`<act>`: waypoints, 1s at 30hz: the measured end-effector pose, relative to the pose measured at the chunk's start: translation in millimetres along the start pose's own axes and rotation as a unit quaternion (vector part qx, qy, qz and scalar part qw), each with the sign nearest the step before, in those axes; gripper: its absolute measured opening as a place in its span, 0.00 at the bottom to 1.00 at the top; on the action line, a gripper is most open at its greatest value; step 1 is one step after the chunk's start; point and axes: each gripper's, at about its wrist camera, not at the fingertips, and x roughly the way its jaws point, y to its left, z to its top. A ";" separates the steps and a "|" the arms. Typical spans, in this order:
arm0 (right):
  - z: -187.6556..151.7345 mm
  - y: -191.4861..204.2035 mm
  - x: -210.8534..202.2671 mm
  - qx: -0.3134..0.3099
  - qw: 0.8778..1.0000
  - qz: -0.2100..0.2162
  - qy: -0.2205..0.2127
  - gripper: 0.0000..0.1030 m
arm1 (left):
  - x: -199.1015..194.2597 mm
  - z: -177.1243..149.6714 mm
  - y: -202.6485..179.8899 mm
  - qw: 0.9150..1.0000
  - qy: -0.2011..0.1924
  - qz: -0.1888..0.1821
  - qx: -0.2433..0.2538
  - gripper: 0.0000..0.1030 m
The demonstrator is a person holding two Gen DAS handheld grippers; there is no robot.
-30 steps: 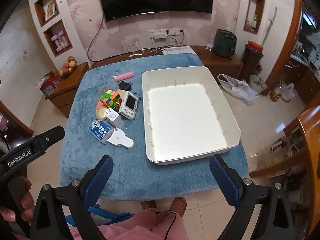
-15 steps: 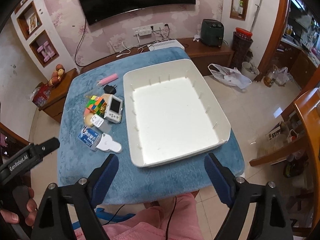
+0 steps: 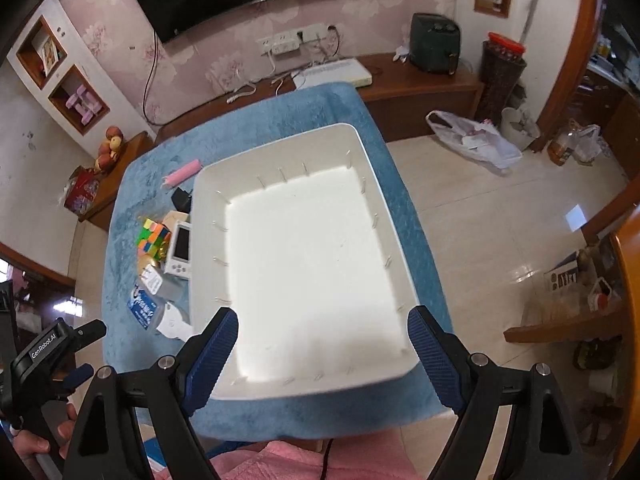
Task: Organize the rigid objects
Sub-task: 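Move the right gripper to the white tray rim and grasp it, then grasp the white plastic holder with the left gripper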
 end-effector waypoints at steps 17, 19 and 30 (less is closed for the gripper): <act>61.8 -66.2 103.7 0.008 0.985 0.016 0.169 0.68 | 104.1 21.7 5.4 0.986 0.078 0.064 -0.134 0.95; 64.2 -69.4 113.2 0.006 0.983 0.013 0.183 0.60 | 116.4 25.3 5.5 0.984 0.085 0.070 -0.141 0.94; 67.9 -72.6 141.3 -0.014 0.975 0.028 0.218 0.25 | 151.7 38.6 9.8 0.975 0.101 0.077 -0.181 0.78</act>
